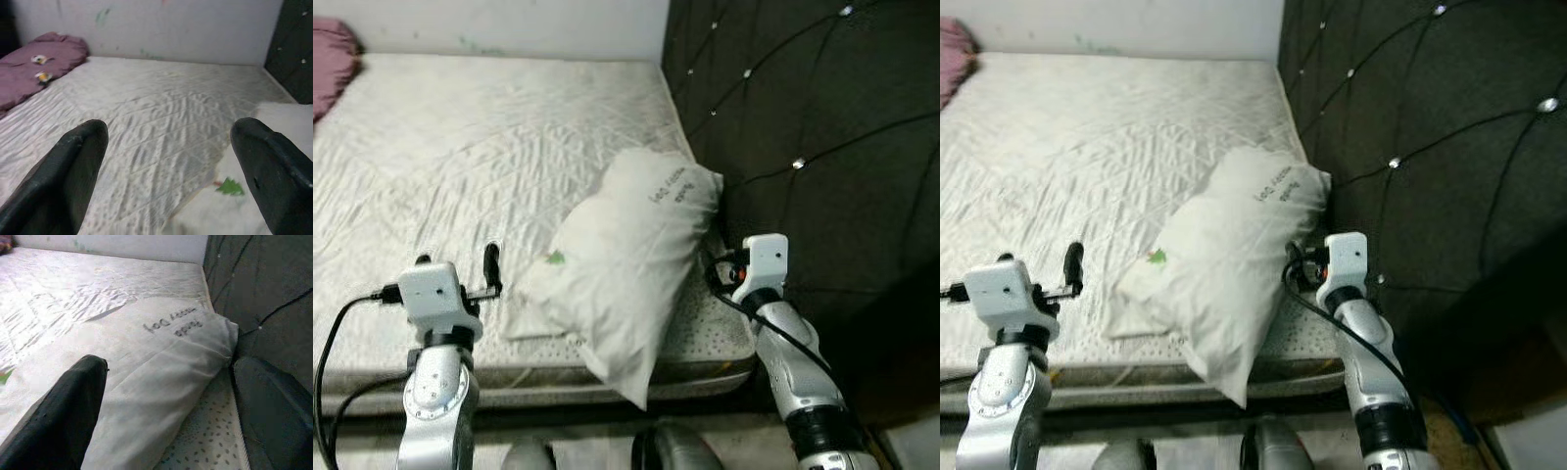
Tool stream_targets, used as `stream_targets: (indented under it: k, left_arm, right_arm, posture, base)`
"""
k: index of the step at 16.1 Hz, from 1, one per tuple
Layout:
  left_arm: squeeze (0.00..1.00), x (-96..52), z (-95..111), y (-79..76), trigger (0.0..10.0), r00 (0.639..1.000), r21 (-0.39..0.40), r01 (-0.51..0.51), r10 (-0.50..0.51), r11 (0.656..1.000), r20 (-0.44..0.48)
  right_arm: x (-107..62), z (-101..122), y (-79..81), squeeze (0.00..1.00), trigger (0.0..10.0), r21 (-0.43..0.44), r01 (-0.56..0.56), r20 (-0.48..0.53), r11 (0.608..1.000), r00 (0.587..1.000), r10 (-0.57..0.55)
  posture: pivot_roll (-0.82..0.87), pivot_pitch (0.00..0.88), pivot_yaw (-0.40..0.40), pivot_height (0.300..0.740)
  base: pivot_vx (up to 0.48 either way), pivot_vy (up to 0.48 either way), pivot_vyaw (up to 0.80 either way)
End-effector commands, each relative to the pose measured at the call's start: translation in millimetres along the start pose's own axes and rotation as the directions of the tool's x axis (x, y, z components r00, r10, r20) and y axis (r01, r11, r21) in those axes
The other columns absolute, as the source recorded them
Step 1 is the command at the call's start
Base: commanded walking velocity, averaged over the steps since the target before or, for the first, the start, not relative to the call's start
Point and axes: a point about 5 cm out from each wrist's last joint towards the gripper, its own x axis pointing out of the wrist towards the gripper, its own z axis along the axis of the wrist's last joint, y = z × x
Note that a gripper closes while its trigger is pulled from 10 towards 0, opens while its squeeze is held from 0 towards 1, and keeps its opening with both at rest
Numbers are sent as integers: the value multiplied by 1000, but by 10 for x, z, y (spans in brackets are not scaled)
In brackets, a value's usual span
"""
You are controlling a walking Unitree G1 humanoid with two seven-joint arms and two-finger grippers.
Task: Clean up the room
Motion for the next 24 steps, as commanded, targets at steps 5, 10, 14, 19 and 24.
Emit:
stream_targets:
  k: [5, 10, 14, 19, 24]
  left_arm:
    - [0, -38, -38, 57, 10000, 1000, 32, -7, 7, 999, -17]
    - [0, -53, -50, 39, 10000, 999, -3, -25, 25, 1000, -29]
    - [0, -23, 16, 39, 10000, 1000, -12, -7, 7, 1000, 5]
    - [0, -42, 8, 13, 10000, 1000, -17, 10, -10, 1000, 0]
    - [0, -38, -2, -2, 10000, 1000, -20, 18, -18, 1000, -3]
  right_arm:
    - [-3, 2, 16, 0, 10000, 3, -23, -14, 1000, 1000, 23]
    - [17, 10, 14, 0, 10000, -10, -42, -23, 999, 999, 41]
    - [34, 28, 32, 0, 10000, -12, -56, -22, 998, 998, 55]
    - [28, 48, 115, 0, 10000, -49, -121, -7, 991, 993, 121]
    - [35, 35, 107, 0, 10000, -45, -124, -17, 991, 992, 124]
  posture:
    - [9, 91, -41, 631]
    - [7, 109, -57, 631]
    - [4, 124, -54, 631]
    - [8, 109, -56, 631]
    - [8, 102, -59, 631]
  base:
    - [0, 0, 0]
    - [0, 0, 0]
    - [141, 0, 0]
    - [317, 0, 418]
    - [330, 0, 160]
